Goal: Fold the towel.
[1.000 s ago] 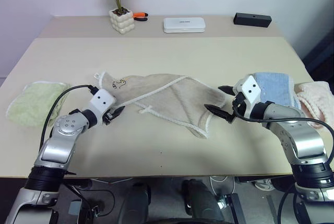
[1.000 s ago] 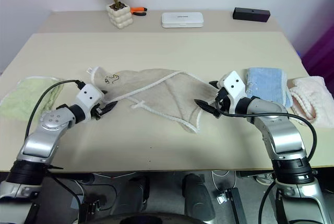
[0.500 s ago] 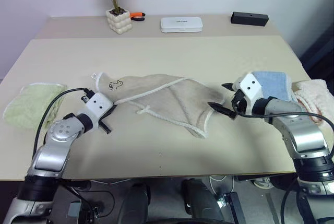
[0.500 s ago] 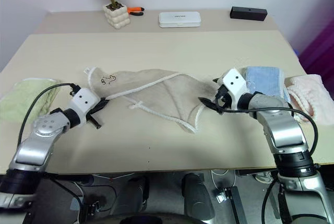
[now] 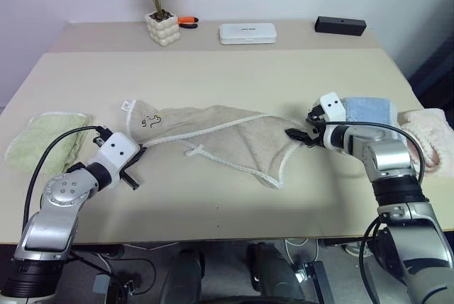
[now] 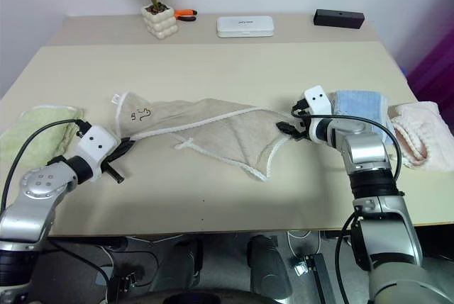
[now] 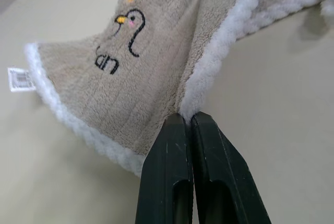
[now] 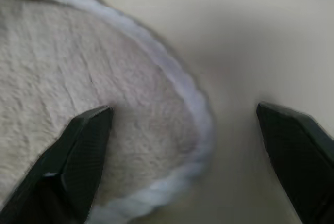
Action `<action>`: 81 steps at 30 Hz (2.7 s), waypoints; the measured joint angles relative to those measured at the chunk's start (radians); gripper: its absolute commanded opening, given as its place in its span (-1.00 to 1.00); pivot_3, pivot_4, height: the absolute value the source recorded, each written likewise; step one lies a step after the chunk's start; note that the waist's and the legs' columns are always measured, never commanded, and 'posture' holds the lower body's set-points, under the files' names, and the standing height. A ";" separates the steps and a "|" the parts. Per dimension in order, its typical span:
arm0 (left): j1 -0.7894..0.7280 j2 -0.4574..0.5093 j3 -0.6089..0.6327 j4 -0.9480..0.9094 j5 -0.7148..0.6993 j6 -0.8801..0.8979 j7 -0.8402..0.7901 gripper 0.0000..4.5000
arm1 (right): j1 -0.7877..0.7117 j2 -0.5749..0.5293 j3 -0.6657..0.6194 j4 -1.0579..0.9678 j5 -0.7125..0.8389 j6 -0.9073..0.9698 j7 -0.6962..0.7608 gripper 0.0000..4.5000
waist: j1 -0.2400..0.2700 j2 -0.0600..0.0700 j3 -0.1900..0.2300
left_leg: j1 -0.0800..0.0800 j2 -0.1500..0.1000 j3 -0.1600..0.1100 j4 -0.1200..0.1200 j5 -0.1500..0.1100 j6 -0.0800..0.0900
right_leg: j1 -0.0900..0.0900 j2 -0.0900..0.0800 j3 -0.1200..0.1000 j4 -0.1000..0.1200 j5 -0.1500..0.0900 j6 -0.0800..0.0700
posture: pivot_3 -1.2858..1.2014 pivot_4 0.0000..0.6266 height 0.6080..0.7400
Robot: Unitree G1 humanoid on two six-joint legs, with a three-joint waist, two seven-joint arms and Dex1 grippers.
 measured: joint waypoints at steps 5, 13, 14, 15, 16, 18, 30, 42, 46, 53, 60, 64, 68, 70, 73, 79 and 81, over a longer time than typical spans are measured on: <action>0.010 0.000 0.003 -0.021 -0.001 0.021 0.001 -1.00 | -0.004 0.000 0.001 0.009 -0.003 -0.012 0.016 -0.71 | 0.000 0.000 0.000 | 0.000 0.000 0.000 0.000 0.000 0.000 | 0.000 0.000 0.000 0.000 0.000 0.000 | 0.03 -0.52 0.96; -0.051 -0.002 0.015 0.018 -0.023 0.061 0.005 -1.00 | 0.007 -0.049 0.027 -0.028 -0.073 -0.127 0.026 -0.98 | 0.004 0.000 0.000 | 0.000 0.000 0.000 0.001 0.000 0.000 | 0.000 0.000 0.000 0.000 0.000 0.000 | 0.03 -0.52 0.96; -0.092 -0.003 0.015 0.045 -0.022 0.060 0.010 -1.00 | -0.010 -0.060 0.032 -0.015 -0.091 -0.161 0.019 -0.98 | 0.004 0.001 0.001 | -0.001 0.000 0.000 0.001 0.000 0.000 | 0.000 0.000 0.000 0.000 0.000 0.000 | 0.03 -0.52 0.96; -0.163 -0.004 0.015 0.095 -0.019 0.057 0.020 -1.00 | -0.048 -0.067 0.036 0.016 -0.111 -0.205 0.011 -0.98 | 0.003 0.001 0.001 | -0.001 0.000 0.000 0.001 0.000 0.000 | 0.000 0.000 0.000 0.000 0.000 0.000 | 0.03 -0.52 0.96; -0.224 -0.004 0.015 0.133 -0.014 0.048 0.032 -1.00 | -0.088 -0.068 0.036 0.033 -0.125 -0.244 0.004 -0.98 | 0.000 0.001 0.001 | -0.001 0.000 0.000 0.001 0.000 0.000 | 0.000 0.000 0.000 0.000 0.000 0.000 | 0.03 -0.52 0.96; -0.354 -0.011 0.005 0.223 0.005 0.007 0.062 -1.00 | -0.173 -0.077 0.036 0.087 -0.156 -0.334 -0.011 -0.98 | -0.004 0.001 0.001 | 0.000 0.000 0.000 0.001 0.000 0.000 | 0.000 0.000 0.000 0.000 0.000 0.000 | 0.03 -0.52 0.96; -1.012 0.016 0.066 0.806 0.013 -0.311 0.277 -1.00 | -0.551 -0.121 0.038 0.246 -0.218 -0.690 -0.012 -0.98 | -0.028 -0.001 0.002 | -0.018 -0.001 0.009 -0.002 0.001 -0.001 | -0.025 -0.005 -0.002 0.009 0.001 0.004 | 0.03 -0.52 0.96; -0.028 0.235 0.312 0.079 -0.282 0.111 -0.200 -1.00 | 0.128 -0.377 -0.046 -0.496 0.129 -0.231 0.412 -0.98 | -0.026 0.000 0.004 | -0.010 -0.001 0.012 0.006 0.000 0.001 | -0.018 -0.007 -0.001 0.014 0.001 0.001 | 0.03 -0.52 0.96; 0.176 0.271 0.450 -0.061 -0.364 0.215 -0.319 -1.00 | 0.279 -0.481 -0.133 -0.633 0.247 -0.119 0.521 -0.98 | -0.020 -0.001 0.003 | 0.002 -0.001 0.015 0.002 0.000 0.001 | -0.006 -0.008 -0.001 0.010 -0.003 -0.003 | 0.03 -0.52 0.96; 0.122 0.271 0.372 -0.051 -0.343 0.227 -0.321 -1.00 | 0.209 -0.410 -0.075 -0.557 0.175 -0.161 0.448 -0.98 | -0.022 -0.001 0.003 | 0.002 0.000 0.015 0.003 0.000 0.001 | -0.007 -0.007 0.000 0.011 -0.003 -0.004 | 0.03 -0.52 0.96; -0.215 0.171 0.094 0.251 -0.182 0.096 -0.211 -1.00 | 0.045 -0.215 0.089 -0.225 -0.033 -0.344 0.317 -0.98 | -0.022 -0.001 0.003 | -0.001 -0.001 0.015 0.003 0.000 0.001 | -0.010 -0.007 -0.001 0.012 0.000 0.001 | 0.03 -0.52 0.96; -0.355 0.119 -0.001 0.477 -0.109 -0.008 -0.194 -1.00 | -0.046 -0.138 0.135 0.025 -0.121 -0.465 0.270 -0.98 | -0.025 -0.001 0.003 | -0.001 -0.001 0.015 0.002 0.000 0.001 | -0.013 -0.007 0.000 0.014 0.000 0.001 | 0.03 -0.52 0.96; -0.455 0.082 -0.045 0.659 -0.064 -0.095 -0.194 -1.00 | -0.113 -0.103 0.145 0.187 -0.170 -0.549 0.253 -0.98 | -0.024 -0.001 0.003 | -0.002 -0.001 0.015 0.001 0.000 0.001 | -0.014 -0.007 -0.001 0.014 0.000 0.001 | 0.03 -0.52 0.96; -0.494 0.066 -0.057 0.733 -0.048 -0.132 -0.192 -1.00 | -0.140 -0.091 0.145 0.240 -0.181 -0.586 0.252 -0.98 | -0.024 -0.001 0.003 | -0.002 -0.001 0.015 0.001 0.000 0.001 | -0.014 -0.007 -0.001 0.014 0.000 0.001 | 0.03 -0.52 0.96; -0.513 0.052 -0.072 0.795 -0.031 -0.168 -0.190 -1.00 | -0.159 -0.075 0.144 0.295 -0.192 -0.620 0.252 -0.98 | -0.025 -0.001 0.003 | -0.002 -0.001 0.015 0.001 0.000 0.001 | -0.014 -0.007 -0.001 0.015 0.000 0.001 | 0.03 -0.52 0.96; -0.513 0.045 -0.067 0.816 -0.043 -0.173 -0.195 -0.87 | -0.159 -0.066 0.142 0.336 -0.206 -0.650 0.266 -0.59 | -0.024 -0.001 0.003 | -0.002 -0.001 0.015 0.001 0.000 0.001 | -0.014 -0.007 0.000 0.015 0.000 0.001 | 0.03 -0.52 0.96; -0.511 0.043 -0.059 0.814 -0.047 -0.157 -0.190 -0.57 | -0.158 -0.066 0.136 0.333 -0.206 -0.650 0.273 -0.18 | -0.025 -0.001 0.003 | -0.002 -0.001 0.015 0.001 0.000 0.001 | -0.014 -0.007 0.000 0.015 0.000 0.001 | 0.03 -0.52 0.96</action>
